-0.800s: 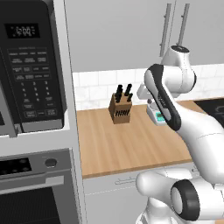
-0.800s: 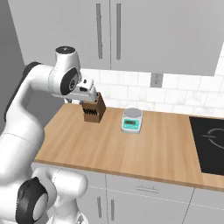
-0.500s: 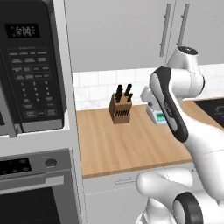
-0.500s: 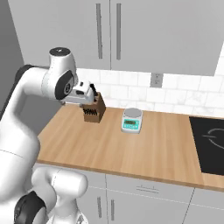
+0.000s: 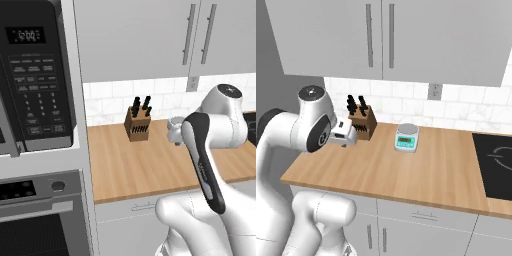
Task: Take a straw from the drawer in front and place it inside the glass cup on the dining counter.
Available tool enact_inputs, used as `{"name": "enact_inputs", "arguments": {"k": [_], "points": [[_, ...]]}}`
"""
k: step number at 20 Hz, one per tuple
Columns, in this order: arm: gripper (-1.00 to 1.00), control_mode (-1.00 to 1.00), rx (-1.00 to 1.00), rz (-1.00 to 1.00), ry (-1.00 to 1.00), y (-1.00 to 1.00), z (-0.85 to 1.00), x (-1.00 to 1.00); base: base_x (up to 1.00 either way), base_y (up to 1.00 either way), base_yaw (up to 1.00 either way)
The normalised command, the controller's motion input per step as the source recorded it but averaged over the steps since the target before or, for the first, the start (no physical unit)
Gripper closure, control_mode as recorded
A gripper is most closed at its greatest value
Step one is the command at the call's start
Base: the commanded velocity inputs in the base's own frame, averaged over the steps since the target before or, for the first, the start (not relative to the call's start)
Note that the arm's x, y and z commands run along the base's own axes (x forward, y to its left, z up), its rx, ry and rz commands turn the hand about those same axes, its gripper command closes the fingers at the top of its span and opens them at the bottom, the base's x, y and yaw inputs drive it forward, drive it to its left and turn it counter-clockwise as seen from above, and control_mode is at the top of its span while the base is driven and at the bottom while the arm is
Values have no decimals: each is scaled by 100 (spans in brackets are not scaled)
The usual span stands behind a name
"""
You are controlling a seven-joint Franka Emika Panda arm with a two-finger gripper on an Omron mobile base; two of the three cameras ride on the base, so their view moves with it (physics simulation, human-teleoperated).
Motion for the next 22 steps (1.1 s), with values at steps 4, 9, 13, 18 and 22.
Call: {"name": "enact_inputs", "arguments": {"k": [4, 9, 13, 18, 22], "points": [[-100, -100, 0, 0, -6, 3, -31, -20, 0, 0, 0], [-100, 100, 0, 0, -12, 0, 0, -27, -7, 0, 0], [-100, 100, 0, 0, 0, 0, 0, 0, -47, 2, 0], [-100, 100, 0, 0, 0, 0, 0, 0, -52, 8, 0], [-100, 100, 0, 0, 0, 0, 0, 0, -50, 24, 0]]}}
